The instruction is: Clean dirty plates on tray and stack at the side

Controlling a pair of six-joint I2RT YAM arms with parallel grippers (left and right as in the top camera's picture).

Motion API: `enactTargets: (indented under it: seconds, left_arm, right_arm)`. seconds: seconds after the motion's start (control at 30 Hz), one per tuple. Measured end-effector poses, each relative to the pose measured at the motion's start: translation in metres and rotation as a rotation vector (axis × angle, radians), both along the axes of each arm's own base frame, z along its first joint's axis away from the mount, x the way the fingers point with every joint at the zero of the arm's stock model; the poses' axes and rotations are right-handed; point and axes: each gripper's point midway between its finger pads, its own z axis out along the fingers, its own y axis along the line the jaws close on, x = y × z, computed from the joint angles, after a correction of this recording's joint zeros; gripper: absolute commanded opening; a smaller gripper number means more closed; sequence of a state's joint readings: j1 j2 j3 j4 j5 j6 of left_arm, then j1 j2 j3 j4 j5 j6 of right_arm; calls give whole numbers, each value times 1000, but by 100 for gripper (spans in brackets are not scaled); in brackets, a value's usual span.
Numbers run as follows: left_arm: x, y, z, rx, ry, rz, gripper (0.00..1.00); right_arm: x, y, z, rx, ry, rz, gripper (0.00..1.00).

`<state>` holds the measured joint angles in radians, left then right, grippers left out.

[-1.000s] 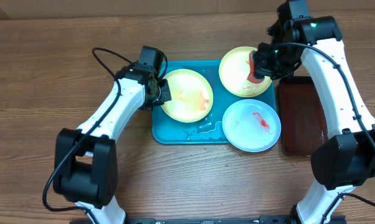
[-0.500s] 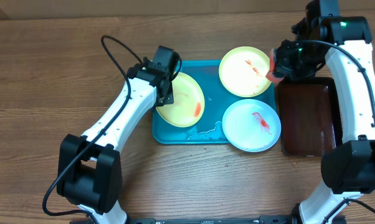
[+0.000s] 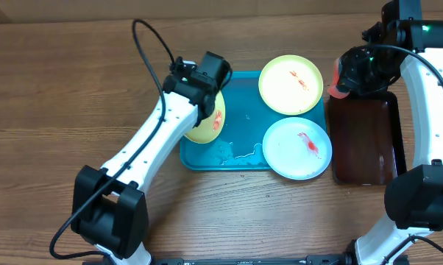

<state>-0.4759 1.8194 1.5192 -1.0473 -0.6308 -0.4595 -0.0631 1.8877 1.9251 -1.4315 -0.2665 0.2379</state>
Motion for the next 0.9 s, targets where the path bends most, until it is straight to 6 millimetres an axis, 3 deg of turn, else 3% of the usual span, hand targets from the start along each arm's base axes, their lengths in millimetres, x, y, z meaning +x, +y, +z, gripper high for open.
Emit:
enactTargets:
  seconds: [0.27, 0.67, 0.9]
  left_arm:
    - [-1, -20, 20, 148, -95, -66, 4]
    - [1, -28, 61, 372, -271, -86, 4]
    - [-8, -51, 81, 464, -359, -135, 4]
  right_arm:
    - [0, 0, 0, -1, -1, 3, 4]
    - [0, 1, 0, 5, -1, 5, 4]
    - [0, 1, 0, 6, -1, 5, 4]
